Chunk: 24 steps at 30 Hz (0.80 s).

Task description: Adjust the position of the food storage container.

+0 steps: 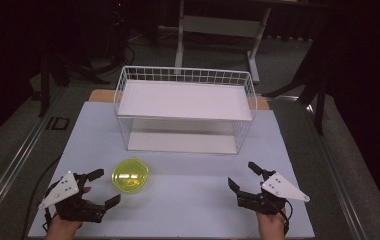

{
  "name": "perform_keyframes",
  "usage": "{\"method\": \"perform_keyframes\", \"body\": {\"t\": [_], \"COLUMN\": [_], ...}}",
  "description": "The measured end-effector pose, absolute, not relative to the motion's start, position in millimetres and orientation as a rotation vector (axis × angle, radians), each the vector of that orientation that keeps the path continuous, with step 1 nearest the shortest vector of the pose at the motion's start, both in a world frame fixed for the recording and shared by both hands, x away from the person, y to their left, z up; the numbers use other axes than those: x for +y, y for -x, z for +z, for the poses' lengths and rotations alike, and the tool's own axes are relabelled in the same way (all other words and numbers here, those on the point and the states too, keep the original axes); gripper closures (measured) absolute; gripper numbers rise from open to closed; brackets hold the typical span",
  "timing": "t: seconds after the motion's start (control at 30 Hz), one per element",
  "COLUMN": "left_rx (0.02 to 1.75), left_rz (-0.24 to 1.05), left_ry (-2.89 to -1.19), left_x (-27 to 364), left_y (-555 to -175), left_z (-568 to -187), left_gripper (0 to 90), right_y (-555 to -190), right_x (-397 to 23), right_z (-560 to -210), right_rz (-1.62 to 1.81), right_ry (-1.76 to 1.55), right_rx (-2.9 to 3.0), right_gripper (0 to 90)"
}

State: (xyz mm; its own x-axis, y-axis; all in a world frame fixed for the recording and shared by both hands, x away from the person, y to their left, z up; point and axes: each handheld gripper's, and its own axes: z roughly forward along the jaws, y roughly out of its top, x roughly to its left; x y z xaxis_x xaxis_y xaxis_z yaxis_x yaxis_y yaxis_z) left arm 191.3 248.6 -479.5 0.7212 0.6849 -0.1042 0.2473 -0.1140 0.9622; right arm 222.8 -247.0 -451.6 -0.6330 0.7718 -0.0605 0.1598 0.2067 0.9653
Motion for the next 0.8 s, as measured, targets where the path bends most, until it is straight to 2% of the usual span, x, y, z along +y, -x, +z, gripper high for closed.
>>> {"method": "perform_keyframes", "body": {"t": [0.17,0.43,0.5,0.6,0.67,0.8], "left_rx": [0.773,0.854,0.857,0.895,0.928,0.981], "left_rz": [0.458,0.349,0.288,0.278,0.283,0.277], "left_ry": [-1.661,-1.676,-1.668,-1.724,-1.749,-1.794], "left_x": [250.7,257.1,261.8,267.9,273.9,286.2], "left_y": [-188.0,-191.4,-194.2,-195.6,-194.8,-194.9], "left_z": [-473.0,-468.1,-467.1,-469.2,-473.4,-484.5], "left_gripper": [2.1,2.1,2.1,2.3,7.6,24.5], "right_y": [-221.6,-221.8,-222.5,-224.0,-225.1,-227.2], "right_x": [-246.4,-239.7,-239.9,-240.7,-241.5,-242.1], "right_z": [-450.1,-447.0,-447.0,-446.7,-446.8,-447.6], "right_rz": [1.458,1.458,1.46,1.456,1.46,1.462], "right_ry": [-0.854,-0.836,-0.831,-0.842,-0.849,-0.859], "right_rx": [1.942,1.962,1.964,1.955,1.948,1.948], "right_gripper": [17.8,17.6,17.6,17.6,17.6,17.5]}}
